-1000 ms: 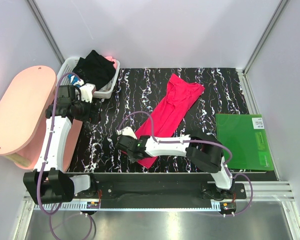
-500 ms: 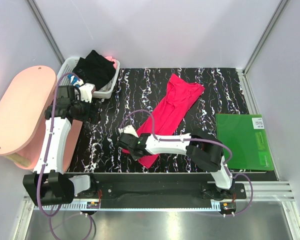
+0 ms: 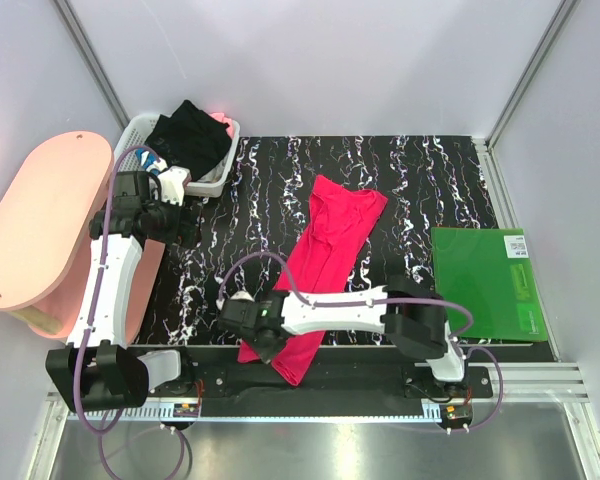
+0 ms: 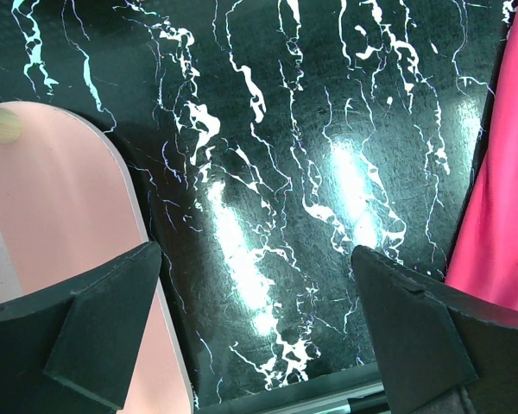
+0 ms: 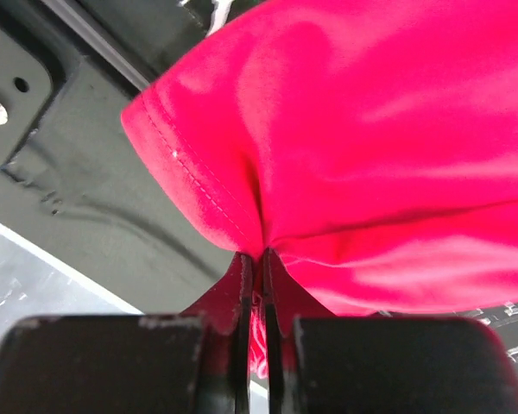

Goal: Fold and stack the t-shirts
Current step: Grab the bottom of the folded rectangular tshirt with right arm, then fold the folded rectangular tshirt in 1/3 of the way

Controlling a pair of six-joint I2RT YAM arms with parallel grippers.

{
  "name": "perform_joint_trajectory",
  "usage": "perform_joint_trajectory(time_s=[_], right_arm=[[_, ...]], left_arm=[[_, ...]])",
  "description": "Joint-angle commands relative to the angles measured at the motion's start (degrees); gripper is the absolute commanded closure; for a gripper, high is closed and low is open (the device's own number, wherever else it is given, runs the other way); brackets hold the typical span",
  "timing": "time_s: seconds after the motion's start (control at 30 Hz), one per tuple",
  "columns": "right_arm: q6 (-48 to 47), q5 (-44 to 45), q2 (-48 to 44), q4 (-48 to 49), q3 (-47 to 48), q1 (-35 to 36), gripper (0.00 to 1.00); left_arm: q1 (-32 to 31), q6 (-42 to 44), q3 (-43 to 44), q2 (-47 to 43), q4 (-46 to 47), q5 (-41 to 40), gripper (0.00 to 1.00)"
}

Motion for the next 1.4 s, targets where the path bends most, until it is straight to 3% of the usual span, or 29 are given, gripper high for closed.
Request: perform_joint_trajectory(time_s=[0.0, 0.33, 0.6, 1.37], right_arm=[[1.11, -1.78, -7.89, -1.56, -1.15, -4.97, 0.99], [-4.59, -1.42, -14.75, 0.82, -7.05, -19.21, 1.00], [-8.29, -0.37, -15.36, 0.82, -7.40, -25.90, 1.00], [-16.20, -1.95, -4.21, 1.43, 2.44, -38.65, 1.00]], left_arm=[[0.21, 0.30, 3.31, -1.04, 0.54, 1.69, 0.01], [0.21, 0.65, 3.49, -0.16, 0.01, 2.22, 0.01], [0.21, 0.92, 4.28, 0.90, -0.43, 2.66, 0.01], [-3.13, 0.56, 3.40, 1.60, -0.61, 0.90, 0.01]])
